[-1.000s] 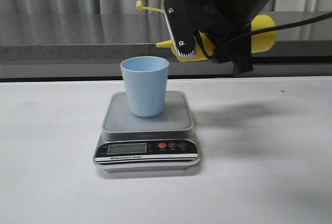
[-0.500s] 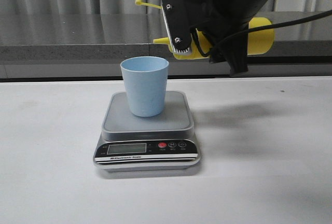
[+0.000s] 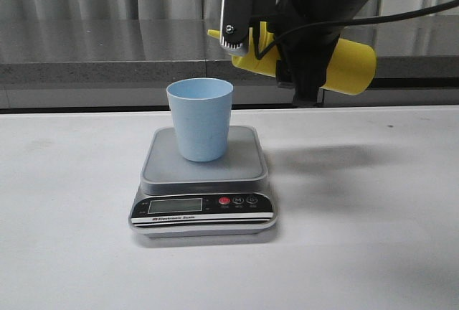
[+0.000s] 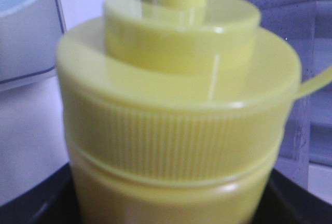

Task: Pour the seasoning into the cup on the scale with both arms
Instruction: 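Tilt the bottle nozzle-down over the cup with the right gripper, then turn the bottle upright and carry it back beside the scale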

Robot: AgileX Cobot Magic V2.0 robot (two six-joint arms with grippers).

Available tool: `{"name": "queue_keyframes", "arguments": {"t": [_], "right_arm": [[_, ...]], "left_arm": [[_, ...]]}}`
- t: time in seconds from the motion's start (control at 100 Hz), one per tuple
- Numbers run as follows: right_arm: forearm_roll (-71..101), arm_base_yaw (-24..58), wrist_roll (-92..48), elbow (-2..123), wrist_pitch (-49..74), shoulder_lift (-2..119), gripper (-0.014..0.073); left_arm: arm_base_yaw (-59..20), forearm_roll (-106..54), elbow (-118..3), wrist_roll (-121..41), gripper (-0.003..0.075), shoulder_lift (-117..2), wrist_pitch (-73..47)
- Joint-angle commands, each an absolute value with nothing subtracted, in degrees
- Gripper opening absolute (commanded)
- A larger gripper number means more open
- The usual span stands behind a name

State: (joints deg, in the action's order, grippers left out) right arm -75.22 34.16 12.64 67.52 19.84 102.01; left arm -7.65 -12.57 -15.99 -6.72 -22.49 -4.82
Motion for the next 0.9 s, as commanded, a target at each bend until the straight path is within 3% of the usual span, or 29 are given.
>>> {"name": "queue_keyframes", "arguments": {"t": [0.0,0.41,0.89], "right_arm": [[-77.2,34.2,15.6,69.5,19.8,99.1,0.0268],[-71.2,32.2,24.8,69.5,16.3,96.9,0.0268],[-32.4,19.3,23.4,63.2,-13.5,87.9,0.0268]], "left_arm": [[-7.6,-13.1,-17.6,-6.6,-0.002,-22.8,-0.7],[-7.6,-13.1,-17.6,-6.6,-0.002,-22.8,-0.7],[-7.6,-13.1,-17.6,-6.6,-0.002,-22.8,-0.7]]}}
